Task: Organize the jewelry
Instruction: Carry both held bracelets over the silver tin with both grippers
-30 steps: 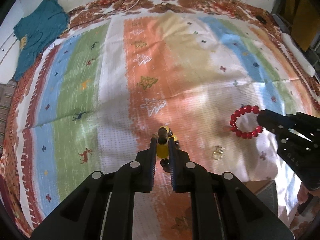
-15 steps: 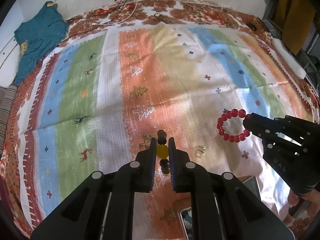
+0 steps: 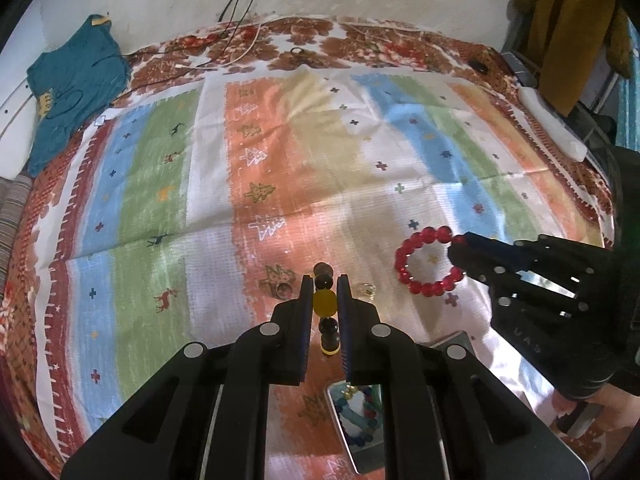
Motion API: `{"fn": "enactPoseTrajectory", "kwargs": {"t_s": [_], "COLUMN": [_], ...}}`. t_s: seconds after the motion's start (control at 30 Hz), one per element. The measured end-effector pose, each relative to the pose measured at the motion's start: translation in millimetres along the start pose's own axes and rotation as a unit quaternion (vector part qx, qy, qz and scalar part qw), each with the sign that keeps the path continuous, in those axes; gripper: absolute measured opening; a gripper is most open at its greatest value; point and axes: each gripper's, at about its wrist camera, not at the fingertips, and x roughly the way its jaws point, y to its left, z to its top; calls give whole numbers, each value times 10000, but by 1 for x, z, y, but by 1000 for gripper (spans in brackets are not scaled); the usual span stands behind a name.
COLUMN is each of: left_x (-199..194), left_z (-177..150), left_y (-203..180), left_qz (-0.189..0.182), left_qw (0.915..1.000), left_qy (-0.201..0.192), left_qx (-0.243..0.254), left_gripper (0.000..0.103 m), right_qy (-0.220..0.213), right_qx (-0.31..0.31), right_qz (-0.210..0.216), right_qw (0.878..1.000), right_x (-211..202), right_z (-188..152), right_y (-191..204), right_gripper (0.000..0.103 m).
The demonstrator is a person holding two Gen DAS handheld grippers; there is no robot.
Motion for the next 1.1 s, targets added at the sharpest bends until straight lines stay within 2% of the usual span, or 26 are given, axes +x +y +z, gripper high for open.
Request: {"fn": "enactPoseTrajectory", "kwargs": {"t_s": [0.37, 0.63, 1.1], "left_x": [-19, -33, -51], "left_z": [-13, -20, -37], "left_y": [-9, -14, -24], "left_qz": [-155, -249, -393], "left_qw": [9998, 9993, 9982], "left_qy": [-122, -242, -373], "left_qx": [96, 150, 238], "left_gripper": [11, 11, 11], "right_qy": [-209, -313, -377], "right_qx": [-23, -97, -264], "right_qz": [136, -10, 28], "right_qw": [9997, 9995, 9989], "right_x": [-23, -35, -57], "right_z": [-6, -13, -33], "right_y": [6, 10, 22], "right_gripper": [14, 14, 14]}}
